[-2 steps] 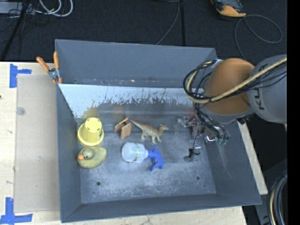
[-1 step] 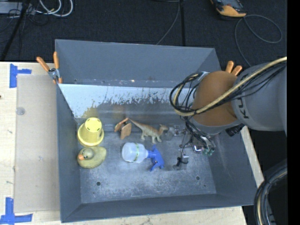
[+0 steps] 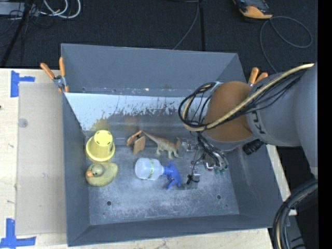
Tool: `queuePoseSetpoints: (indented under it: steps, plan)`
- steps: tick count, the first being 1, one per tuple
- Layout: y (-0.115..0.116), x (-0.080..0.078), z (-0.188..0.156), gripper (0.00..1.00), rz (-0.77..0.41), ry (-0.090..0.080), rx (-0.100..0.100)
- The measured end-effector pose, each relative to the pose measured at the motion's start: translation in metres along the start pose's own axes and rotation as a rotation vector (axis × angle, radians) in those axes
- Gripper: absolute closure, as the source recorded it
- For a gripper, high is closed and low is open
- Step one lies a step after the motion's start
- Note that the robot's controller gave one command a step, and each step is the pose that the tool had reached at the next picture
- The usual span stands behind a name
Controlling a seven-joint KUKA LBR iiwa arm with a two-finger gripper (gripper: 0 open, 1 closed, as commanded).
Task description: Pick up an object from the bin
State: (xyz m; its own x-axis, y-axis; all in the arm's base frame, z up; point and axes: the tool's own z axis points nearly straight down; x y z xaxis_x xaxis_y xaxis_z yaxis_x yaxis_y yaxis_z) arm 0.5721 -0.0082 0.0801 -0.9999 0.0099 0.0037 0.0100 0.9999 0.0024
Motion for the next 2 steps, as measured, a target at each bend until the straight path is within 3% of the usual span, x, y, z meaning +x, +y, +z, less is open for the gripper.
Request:
queuePoseSetpoints:
  steps: [1, 2]
  plan:
    - [0.0711, 0.0163, 0.0112, 1.00, -0.290, 0.002, 0.001]
    - [0.0712, 0.0163, 0.0112, 1.00, -0.290, 0.002, 0.001]
